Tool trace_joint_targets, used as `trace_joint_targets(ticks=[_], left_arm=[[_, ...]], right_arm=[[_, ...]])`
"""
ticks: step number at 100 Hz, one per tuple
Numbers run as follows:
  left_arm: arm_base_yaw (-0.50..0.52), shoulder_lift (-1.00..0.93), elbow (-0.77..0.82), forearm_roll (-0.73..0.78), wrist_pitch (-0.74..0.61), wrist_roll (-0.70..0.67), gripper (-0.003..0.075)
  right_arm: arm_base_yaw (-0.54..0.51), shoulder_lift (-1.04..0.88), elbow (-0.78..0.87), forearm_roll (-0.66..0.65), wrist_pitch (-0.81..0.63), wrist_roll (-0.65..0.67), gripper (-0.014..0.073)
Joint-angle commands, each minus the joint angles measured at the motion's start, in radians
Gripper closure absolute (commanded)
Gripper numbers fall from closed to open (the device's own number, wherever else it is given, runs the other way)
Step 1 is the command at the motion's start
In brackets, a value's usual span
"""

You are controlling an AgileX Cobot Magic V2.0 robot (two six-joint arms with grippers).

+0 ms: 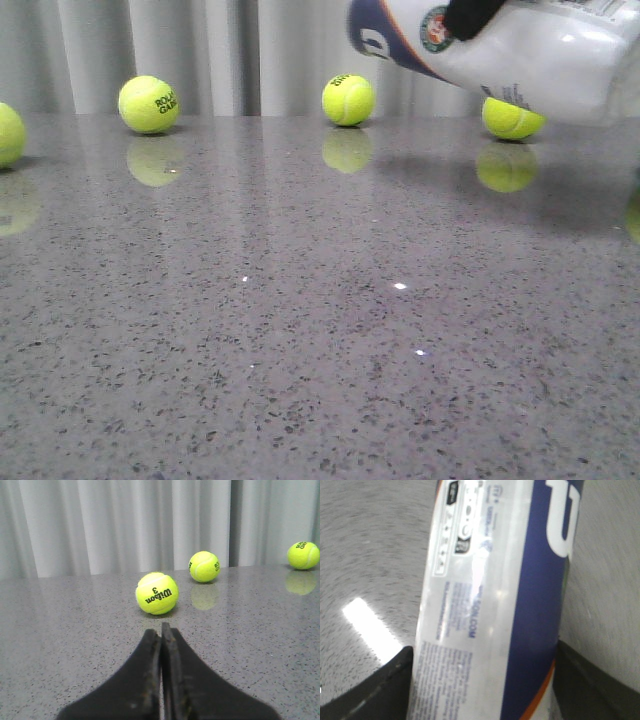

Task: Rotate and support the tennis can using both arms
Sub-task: 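Lift the can with the right gripper and swing it crosswise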

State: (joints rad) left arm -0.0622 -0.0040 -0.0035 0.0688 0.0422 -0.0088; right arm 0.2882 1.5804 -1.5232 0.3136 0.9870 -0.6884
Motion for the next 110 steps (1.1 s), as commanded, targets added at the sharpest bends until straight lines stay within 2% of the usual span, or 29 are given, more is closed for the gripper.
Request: trace_joint_targets(ticks=[1,16,28,76,85,105,110], left_arm=[[0.002,-0.038,0.048,-0.003,-0.083,-0.008,0.0741],[0.002,-0.038,0.048,-0.003,-0.083,-0.008,0.0741],[0.002,-0.038,0.048,-0.003,-0.083,-0.008,0.0741],[0.002,-0.038,0.048,-0.003,-0.083,-0.008,0.0741],[0.002,-0.038,0.048,-0.003,-0.083,-0.008,0.0741],[0.002,-0.038,0.048,-0.003,-0.083,-0.008,0.0741],[0.002,-0.038,0.048,-0.003,-0.083,-0.008,0.0741]], right_arm=[[0.054,-0.029,-0.036,0.035,-0.042,-0.207,0.0338],[0.127,-0.005,-0.036,0.035,-0.042,-0.535,0.0337],[0.167,0.034,-0.036,0.035,-0.052,-0.691,0.0337],[0.206,0.19,-0.036,0.035,-0.06,-0.71,0.0328],[0.206,0.188,-0.036,0.035,-0.056,-0.71,0.0247],[0.206,0.185,-0.036,0.035,-0.06,-0.709,-0.0054],[0.206,0.185,-0.036,0.035,-0.065,-0.709,-0.0071]])
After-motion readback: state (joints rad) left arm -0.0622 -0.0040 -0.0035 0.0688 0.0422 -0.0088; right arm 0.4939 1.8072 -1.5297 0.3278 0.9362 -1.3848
